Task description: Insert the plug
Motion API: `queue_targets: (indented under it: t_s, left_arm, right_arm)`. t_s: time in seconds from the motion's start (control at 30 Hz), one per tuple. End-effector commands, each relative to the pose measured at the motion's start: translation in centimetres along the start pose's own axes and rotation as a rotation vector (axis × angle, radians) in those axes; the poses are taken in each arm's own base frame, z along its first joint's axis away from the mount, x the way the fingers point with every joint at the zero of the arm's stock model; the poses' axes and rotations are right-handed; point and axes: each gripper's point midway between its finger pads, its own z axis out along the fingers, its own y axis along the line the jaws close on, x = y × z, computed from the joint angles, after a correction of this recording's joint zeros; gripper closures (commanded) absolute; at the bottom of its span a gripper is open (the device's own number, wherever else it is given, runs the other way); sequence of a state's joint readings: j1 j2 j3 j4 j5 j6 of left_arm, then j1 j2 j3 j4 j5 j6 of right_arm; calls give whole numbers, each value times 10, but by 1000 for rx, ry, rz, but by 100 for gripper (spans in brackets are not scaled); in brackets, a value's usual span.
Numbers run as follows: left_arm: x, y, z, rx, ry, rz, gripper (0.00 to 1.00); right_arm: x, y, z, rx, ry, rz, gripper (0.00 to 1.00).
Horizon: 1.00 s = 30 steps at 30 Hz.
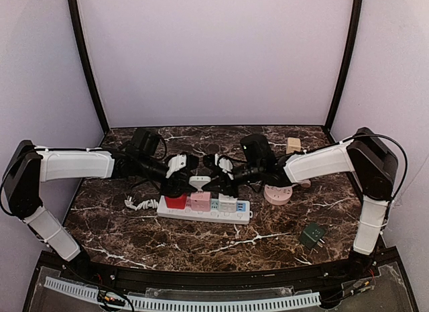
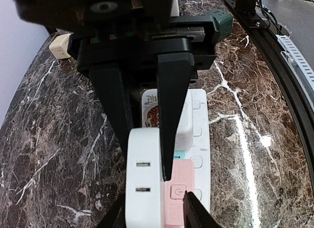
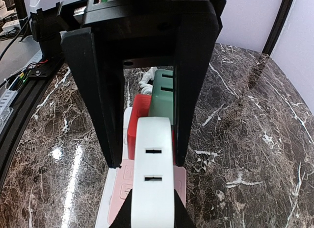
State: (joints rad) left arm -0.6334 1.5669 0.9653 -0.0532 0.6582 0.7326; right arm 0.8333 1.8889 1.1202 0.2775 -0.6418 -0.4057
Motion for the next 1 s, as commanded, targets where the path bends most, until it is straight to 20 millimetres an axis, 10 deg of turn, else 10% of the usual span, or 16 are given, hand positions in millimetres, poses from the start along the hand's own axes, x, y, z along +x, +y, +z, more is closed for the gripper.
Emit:
queue_targets:
  t_s: [0.0, 0.33, 0.97]
  left_arm:
    - [-33, 4, -12, -12, -65, 0, 64]
    - [-20, 3, -7, -9, -11, 4, 99]
    - [69, -30, 16, 98, 254, -10, 99]
  right_arm:
    - [38, 10, 6, -18, 126, 99, 100]
    - [38, 9, 7, -16, 128, 107, 100]
    - [94, 17, 10, 5, 241, 227, 100]
